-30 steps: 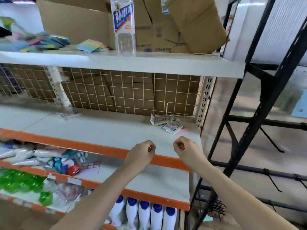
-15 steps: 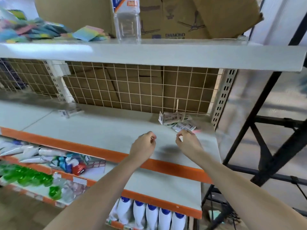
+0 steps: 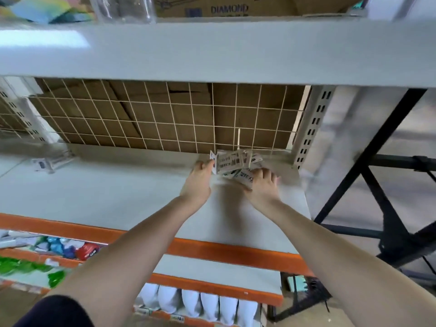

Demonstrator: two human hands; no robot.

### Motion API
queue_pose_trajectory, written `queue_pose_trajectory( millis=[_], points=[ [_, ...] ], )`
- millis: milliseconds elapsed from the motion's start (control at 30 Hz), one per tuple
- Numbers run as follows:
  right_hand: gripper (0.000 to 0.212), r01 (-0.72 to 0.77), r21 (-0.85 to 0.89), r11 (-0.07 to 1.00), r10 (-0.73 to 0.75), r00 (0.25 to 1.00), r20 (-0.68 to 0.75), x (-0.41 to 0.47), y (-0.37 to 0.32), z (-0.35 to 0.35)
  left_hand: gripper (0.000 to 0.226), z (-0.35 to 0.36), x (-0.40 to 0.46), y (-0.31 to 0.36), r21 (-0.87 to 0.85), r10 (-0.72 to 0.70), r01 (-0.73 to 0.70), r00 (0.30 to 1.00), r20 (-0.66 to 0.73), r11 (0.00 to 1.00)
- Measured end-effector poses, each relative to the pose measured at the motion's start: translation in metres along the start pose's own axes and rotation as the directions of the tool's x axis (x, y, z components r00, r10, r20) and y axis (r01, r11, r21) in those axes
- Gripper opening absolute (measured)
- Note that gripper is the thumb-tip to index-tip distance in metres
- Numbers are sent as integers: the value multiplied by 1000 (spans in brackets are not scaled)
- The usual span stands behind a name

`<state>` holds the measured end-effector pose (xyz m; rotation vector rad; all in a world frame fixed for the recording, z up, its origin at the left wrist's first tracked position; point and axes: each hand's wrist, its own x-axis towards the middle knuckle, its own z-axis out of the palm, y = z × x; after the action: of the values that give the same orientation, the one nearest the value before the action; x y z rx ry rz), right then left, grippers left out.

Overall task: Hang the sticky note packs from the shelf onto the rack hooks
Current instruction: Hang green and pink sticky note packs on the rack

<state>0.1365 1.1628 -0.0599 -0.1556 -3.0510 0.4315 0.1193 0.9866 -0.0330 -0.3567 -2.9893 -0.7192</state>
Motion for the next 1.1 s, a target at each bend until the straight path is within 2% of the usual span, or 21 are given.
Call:
queue_pose_trajectory(
  millis=[100,267,433,533,667,767,867,967,1100],
  points=[
    [63,-12,-122,992,12,1000,3,2,-2,6,63,8,13,-11,26,53,-53,998,17,998],
    [56,-92,-117,989,81,992,-93,1,-7,8,46,20,30,-27,16,121,-121,992,19,992],
    [51,-73,-197,978,53,993,-103,-1,-9,11,16,25,40,-34,21,114,-113,992,-58,993],
    [47,-76,-198,977,51,990,-128,-3,-10,9,15,24,37,-38,55,125,-119,984,-126,991],
    [44,-91,-158,983,65,985,-161,-13,-7,9,10,19,18,-39,95,209,-191,947,-244,977],
    [42,-113,-101,988,91,975,-201,-23,-8,5,6,17,3,-38,51,273,-271,912,-304,961],
    [39,-120,-44,992,105,964,-245,-32,-15,-1,4,11,-7,-37,-44,272,-305,899,-342,951],
    [31,-137,162,977,184,926,-330,-45,-25,-6,4,2,-16,-36,-177,227,-310,898,-376,934],
    [20,-143,414,899,281,913,-295,-58,-35,0,8,-9,-20,-39,-379,146,-274,931,-334,884]
  ],
)
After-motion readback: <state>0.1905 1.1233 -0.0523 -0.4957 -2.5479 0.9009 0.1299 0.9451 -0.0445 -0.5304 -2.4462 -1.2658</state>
